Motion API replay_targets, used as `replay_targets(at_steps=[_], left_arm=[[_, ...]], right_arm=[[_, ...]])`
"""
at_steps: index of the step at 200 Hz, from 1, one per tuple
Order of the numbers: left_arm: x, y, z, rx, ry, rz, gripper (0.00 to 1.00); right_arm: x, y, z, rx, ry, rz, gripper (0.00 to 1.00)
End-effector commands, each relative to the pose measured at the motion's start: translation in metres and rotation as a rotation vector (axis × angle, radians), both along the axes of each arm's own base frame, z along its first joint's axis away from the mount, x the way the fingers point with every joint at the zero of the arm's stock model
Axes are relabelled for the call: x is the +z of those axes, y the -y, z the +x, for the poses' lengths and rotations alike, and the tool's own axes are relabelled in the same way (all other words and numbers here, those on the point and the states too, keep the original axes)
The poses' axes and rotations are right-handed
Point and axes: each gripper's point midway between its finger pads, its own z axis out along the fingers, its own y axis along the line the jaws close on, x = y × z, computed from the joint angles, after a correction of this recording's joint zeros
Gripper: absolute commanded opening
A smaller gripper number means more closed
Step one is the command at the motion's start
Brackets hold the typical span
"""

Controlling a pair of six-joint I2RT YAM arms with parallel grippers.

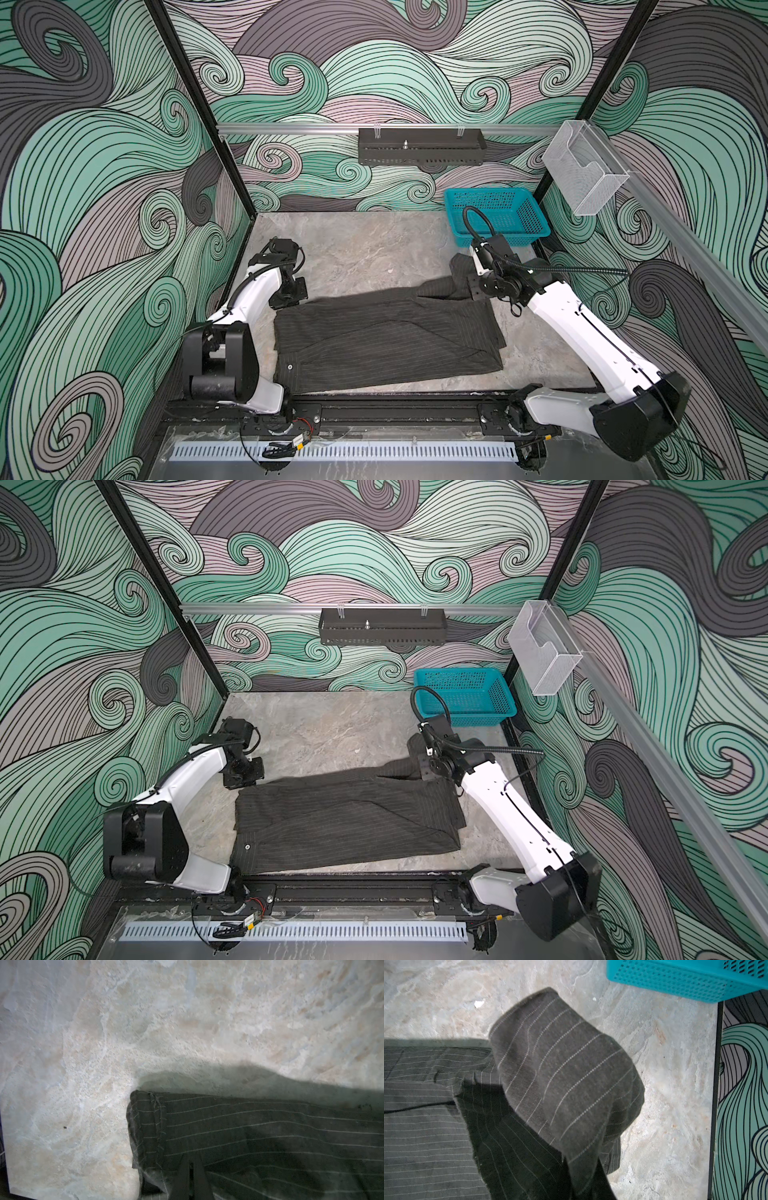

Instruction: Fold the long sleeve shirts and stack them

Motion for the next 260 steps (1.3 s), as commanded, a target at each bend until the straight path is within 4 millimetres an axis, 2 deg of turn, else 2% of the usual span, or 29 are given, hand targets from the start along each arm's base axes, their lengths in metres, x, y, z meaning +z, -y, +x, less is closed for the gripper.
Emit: replay_targets(at_steps=[1,50,80,104,112,125,147,168,183,210,260], left_arm=[[0.005,0.005,-0.019,0.056,-0.003,-0.019,0.0],[-0.017,0.015,-0.044,0.213,-0.037,-0.101,0.0],[-0.03,0.02,-0.053,0.253,-0.059,-0.129,0.0],[-0.035,0.02,-0.059,0.271,-0.078,-0.133,0.0],[-0.035,0.02,-0.06,0.273,-0.079,-0.129,0.05],[-0.032,0.019,-0.06,0.274,-0.073,-0.128,0.19],[-0.018,0.019,-0.058,0.275,-0.044,-0.135,0.31],[-0.002,0.02,-0.049,0.268,0.013,-0.148,0.37],[0.0,0.022,-0.048,0.269,0.011,-0.154,0.4],[-0.008,0.026,-0.052,0.286,-0.025,-0.179,0.42],[-0.022,0.024,-0.063,0.374,-0.042,-0.196,0.47]], right_arm=[[-0.006,0.009,-0.02,-0.023,-0.03,-0.006,0.0],[-0.018,0.019,-0.043,-0.036,-0.05,-0.018,0.01],[-0.017,0.01,-0.048,-0.016,-0.047,-0.009,0.02],[-0.025,0.001,-0.053,-0.011,-0.084,0.001,0.08],[-0.029,-0.001,-0.056,-0.016,-0.103,0.015,0.11],[-0.033,-0.003,-0.062,-0.033,-0.124,0.037,0.16],[-0.035,-0.005,-0.075,-0.056,-0.136,0.097,0.21],[-0.037,-0.004,-0.083,-0.07,-0.133,0.131,0.25],[-0.038,-0.004,-0.086,-0.068,-0.134,0.138,0.27],[-0.042,-0.003,-0.087,-0.072,-0.144,0.132,0.32],[-0.053,-0.009,-0.09,-0.052,-0.182,0.141,0.32]])
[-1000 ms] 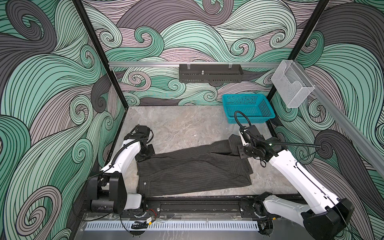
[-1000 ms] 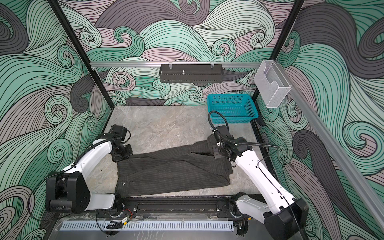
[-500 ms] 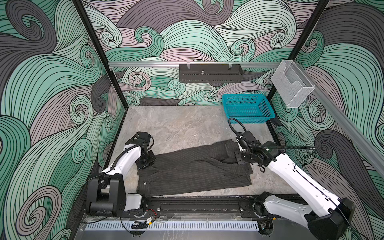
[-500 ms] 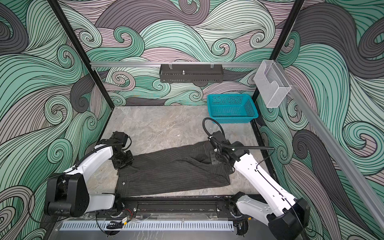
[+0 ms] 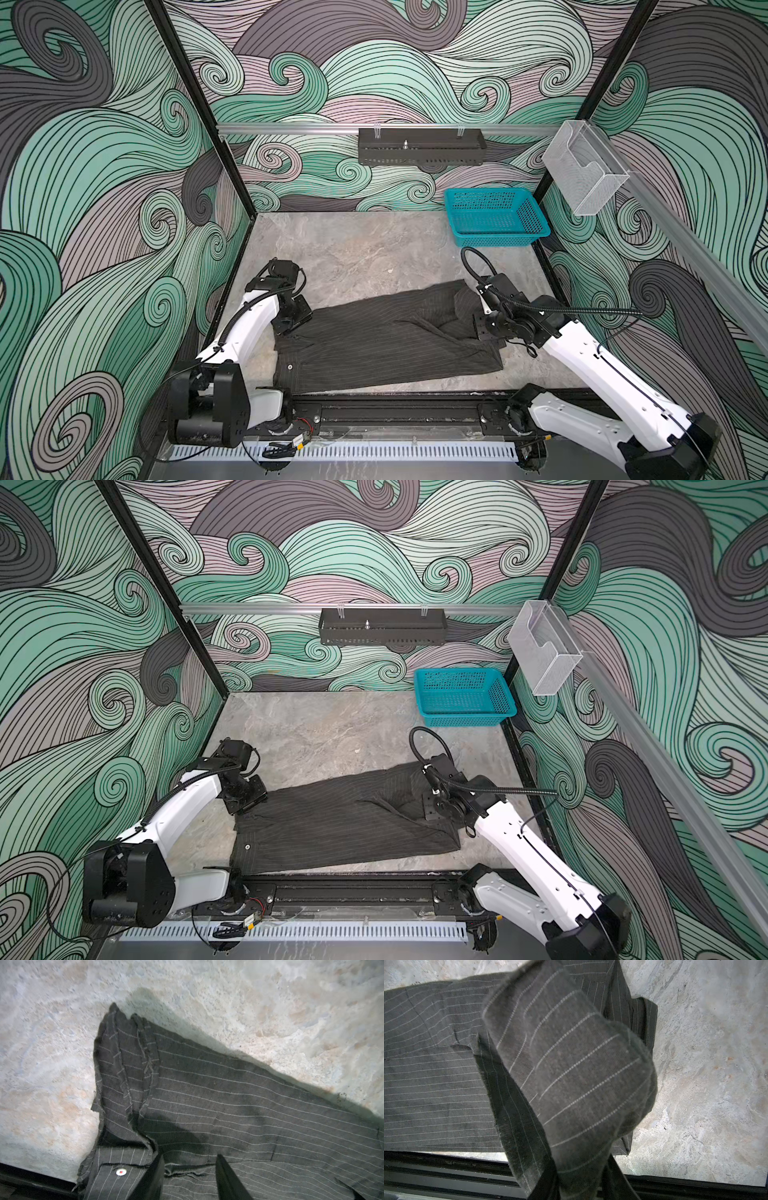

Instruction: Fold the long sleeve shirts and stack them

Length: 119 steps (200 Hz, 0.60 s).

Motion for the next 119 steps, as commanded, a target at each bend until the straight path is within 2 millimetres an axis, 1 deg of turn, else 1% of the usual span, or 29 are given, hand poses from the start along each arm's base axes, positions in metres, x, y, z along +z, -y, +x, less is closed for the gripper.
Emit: replay_targets(at_steps=[1,8,14,29,36,43,52,70,79,94,112,119], left_arm=[[-0.003,0.0,-0.007,0.064,-0.018,-0.019,0.47],[-0.005,-0.001,-0.007,0.073,-0.021,-0.018,0.47],[-0.005,-0.003,-0.008,0.082,-0.022,-0.017,0.49],[-0.005,-0.007,-0.008,0.106,-0.02,-0.01,0.54],[-0.004,-0.009,-0.008,0.114,-0.016,-0.009,0.57],[-0.003,-0.01,-0.008,0.121,-0.011,-0.009,0.63],[-0.002,-0.012,-0.008,0.127,-0.008,-0.011,0.66],[0.001,-0.01,-0.005,0.126,0.003,-0.022,0.67],[0.0,-0.007,-0.003,0.122,0.007,-0.044,0.67],[-0.006,0.002,0.001,0.116,-0.005,-0.094,0.66],[-0.021,0.008,0.003,0.123,-0.038,-0.127,0.62],[-0.027,0.007,0.004,0.125,-0.049,-0.125,0.62]], right_arm=[[-0.004,-0.004,-0.003,0.004,-0.02,0.019,0.32],[-0.005,-0.005,-0.004,0.007,-0.021,0.024,0.33],[-0.006,-0.006,-0.004,0.013,-0.025,0.032,0.36],[-0.009,-0.012,-0.008,0.032,-0.042,0.058,0.53],[-0.01,-0.014,-0.01,0.036,-0.049,0.065,0.59],[-0.009,-0.015,-0.011,0.041,-0.049,0.073,0.63],[-0.004,-0.013,-0.011,0.033,-0.03,0.077,0.67],[0.016,-0.007,-0.003,0.004,0.062,0.079,0.79],[0.027,-0.005,0.003,-0.009,0.102,0.077,0.82],[0.035,-0.008,0.014,-0.009,0.118,0.06,0.82],[0.028,-0.015,0.037,-0.012,0.095,0.037,0.81],[0.021,-0.016,0.047,-0.026,0.072,0.035,0.81]])
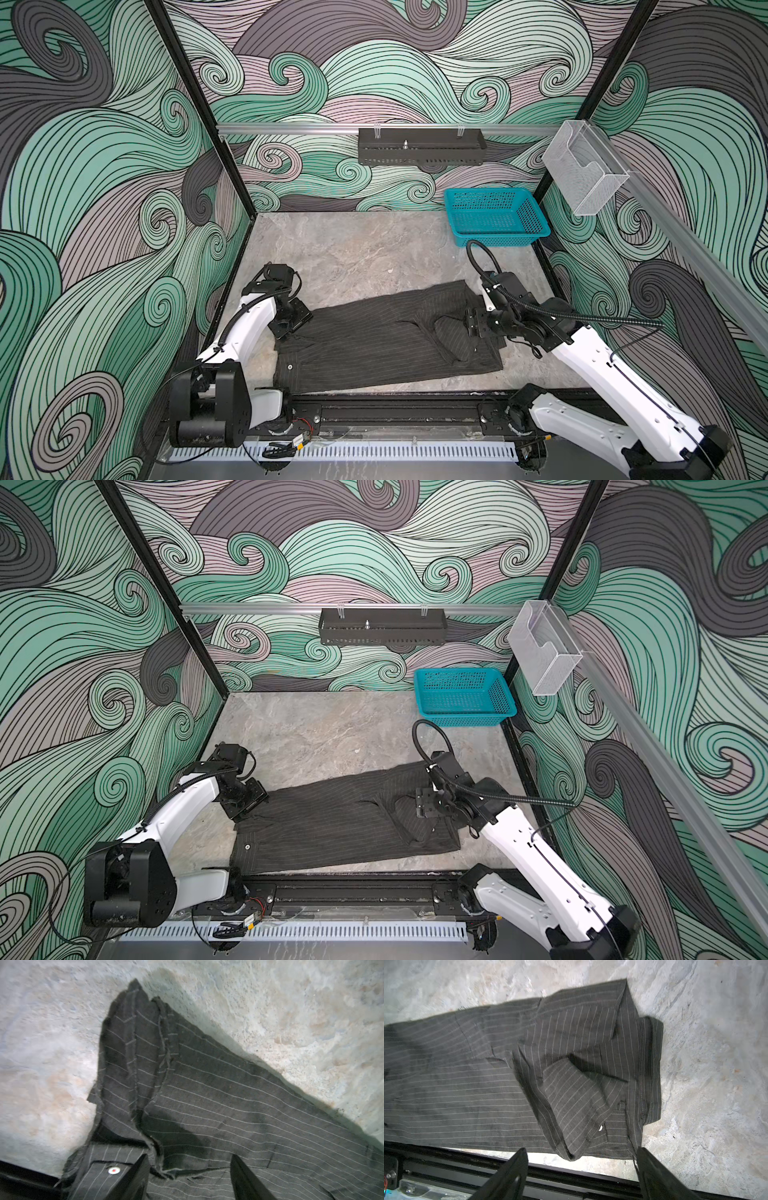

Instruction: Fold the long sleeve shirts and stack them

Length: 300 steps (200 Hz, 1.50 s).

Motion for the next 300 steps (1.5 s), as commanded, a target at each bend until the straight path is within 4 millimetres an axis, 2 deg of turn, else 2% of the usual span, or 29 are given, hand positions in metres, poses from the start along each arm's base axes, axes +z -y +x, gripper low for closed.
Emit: replay_targets(at_steps=[1,31,56,69,84,112,136,155,175,198,216,250,277,300], left_arm=[[-0.018,0.008,0.004,0.016,-0.036,-0.052,0.62],[-0.044,0.005,0.012,0.024,-0.1,-0.043,0.65],[-0.061,0.005,0.025,0.022,-0.137,-0.044,0.65],[-0.067,0.003,0.035,0.017,-0.157,-0.031,0.63],[-0.072,0.002,0.049,0.006,-0.176,-0.023,0.61],[-0.072,0.009,0.088,-0.037,-0.163,-0.054,0.59],[-0.063,0.013,0.119,-0.088,-0.138,-0.069,0.6],[-0.042,0.007,0.133,-0.117,-0.09,-0.049,0.62],[-0.02,-0.004,0.128,-0.117,-0.061,-0.023,0.64],[-0.009,-0.014,0.107,-0.096,-0.051,-0.022,0.65],[-0.01,-0.016,0.093,-0.083,-0.047,-0.037,0.65],[-0.027,-0.001,0.078,-0.071,-0.069,-0.12,0.61],[-0.036,0.007,0.08,-0.052,-0.055,-0.165,0.58],[-0.046,0.01,0.084,-0.041,-0.067,-0.184,0.5]], right_arm=[[-0.011,-0.003,0.032,-0.03,-0.014,-0.038,0.81],[-0.053,0.002,0.078,-0.121,-0.092,-0.028,0.8],[-0.091,-0.002,0.1,-0.165,-0.175,0.026,0.79],[-0.114,-0.001,0.106,-0.192,-0.229,0.041,0.77],[-0.137,0.003,0.108,-0.239,-0.285,0.065,0.69],[-0.162,0.013,0.104,-0.319,-0.332,0.093,0.59],[-0.17,0.018,0.099,-0.349,-0.346,0.092,0.58],[-0.171,0.021,0.097,-0.361,-0.348,0.099,0.59],[-0.168,0.022,0.095,-0.365,-0.339,0.119,0.63],[-0.159,0.024,0.088,-0.37,-0.317,0.132,0.65],[-0.154,0.027,0.083,-0.385,-0.305,0.154,0.65],[-0.157,0.031,0.076,-0.404,-0.332,0.183,0.63],[-0.164,0.035,0.074,-0.417,-0.354,0.195,0.6],[-0.169,0.038,0.071,-0.431,-0.364,0.201,0.57]])
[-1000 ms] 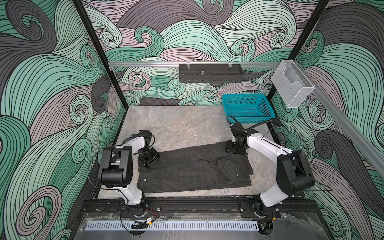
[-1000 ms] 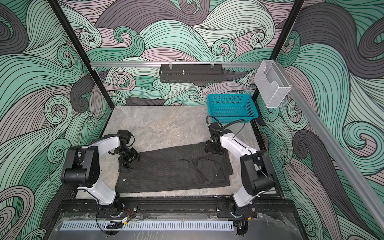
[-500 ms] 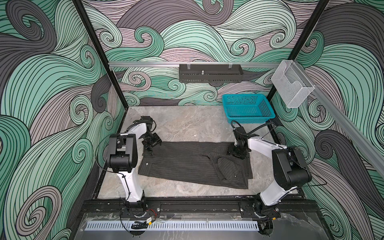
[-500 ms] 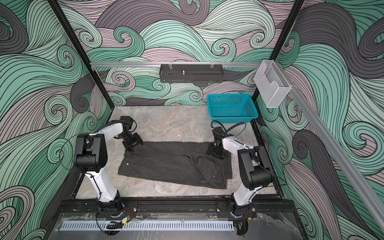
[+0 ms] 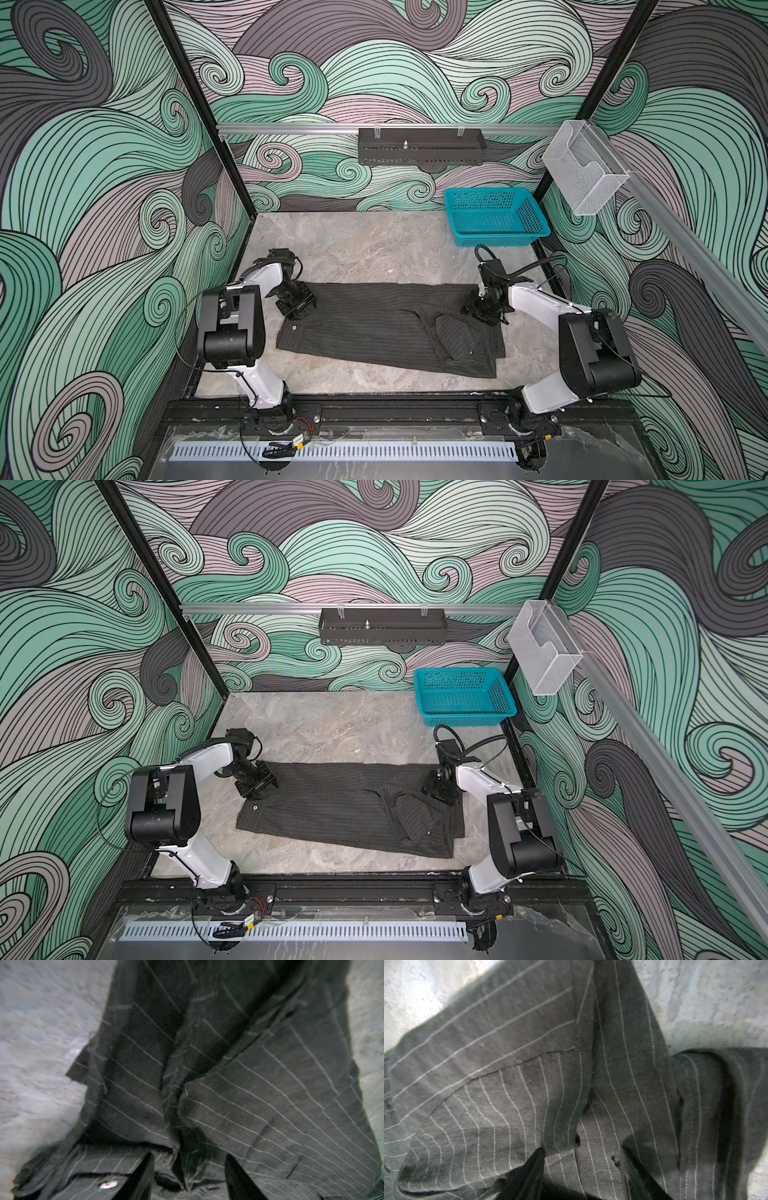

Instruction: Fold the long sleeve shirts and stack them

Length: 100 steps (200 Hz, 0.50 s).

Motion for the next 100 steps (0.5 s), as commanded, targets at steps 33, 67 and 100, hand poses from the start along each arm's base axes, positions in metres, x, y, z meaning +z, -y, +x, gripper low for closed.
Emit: replay_targets(at_steps=[33,67,100], left_arm=[[-0.005,0.001,0.024,0.036,0.032,-0.013,0.2],[0.053,-0.006,0.078,0.015,0.203,0.013,0.0],[0.09,-0.011,0.111,-0.031,0.316,0.041,0.0]], right_arm=[[-0.014,0.004,-0.01,-0.026,-0.046,0.028,0.49],[-0.022,0.006,-0.014,-0.021,-0.072,0.023,0.34],[-0.022,0.008,-0.014,-0.014,-0.079,0.014,0.23]])
